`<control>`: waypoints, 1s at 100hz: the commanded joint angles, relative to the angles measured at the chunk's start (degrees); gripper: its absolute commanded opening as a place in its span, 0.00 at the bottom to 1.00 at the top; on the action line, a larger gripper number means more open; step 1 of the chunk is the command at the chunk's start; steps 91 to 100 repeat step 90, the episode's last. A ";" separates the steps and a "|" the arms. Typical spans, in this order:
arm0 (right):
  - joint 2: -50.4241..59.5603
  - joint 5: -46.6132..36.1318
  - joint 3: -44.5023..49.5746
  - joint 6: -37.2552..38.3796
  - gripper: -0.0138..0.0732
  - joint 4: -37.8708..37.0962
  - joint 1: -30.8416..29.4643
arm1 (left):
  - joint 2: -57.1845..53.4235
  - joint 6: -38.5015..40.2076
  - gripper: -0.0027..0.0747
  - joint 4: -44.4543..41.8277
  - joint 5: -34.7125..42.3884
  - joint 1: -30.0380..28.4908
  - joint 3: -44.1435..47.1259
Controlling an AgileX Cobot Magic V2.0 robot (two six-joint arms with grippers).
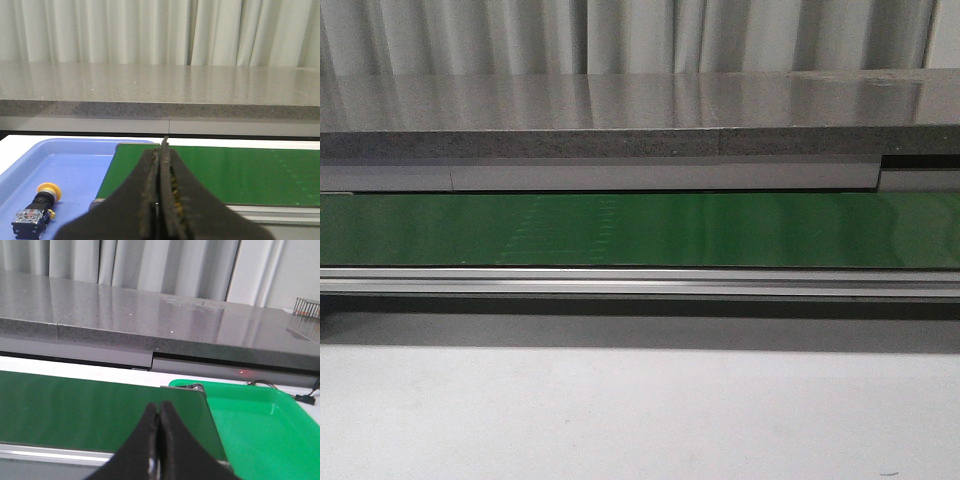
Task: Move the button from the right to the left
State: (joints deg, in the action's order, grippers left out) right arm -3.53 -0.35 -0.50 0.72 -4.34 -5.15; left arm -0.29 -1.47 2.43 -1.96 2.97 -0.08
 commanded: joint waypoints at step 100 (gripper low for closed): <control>5.23 -1.97 1.25 4.44 0.08 -2.37 1.34 | -1.81 0.55 0.01 0.49 4.91 -0.19 2.59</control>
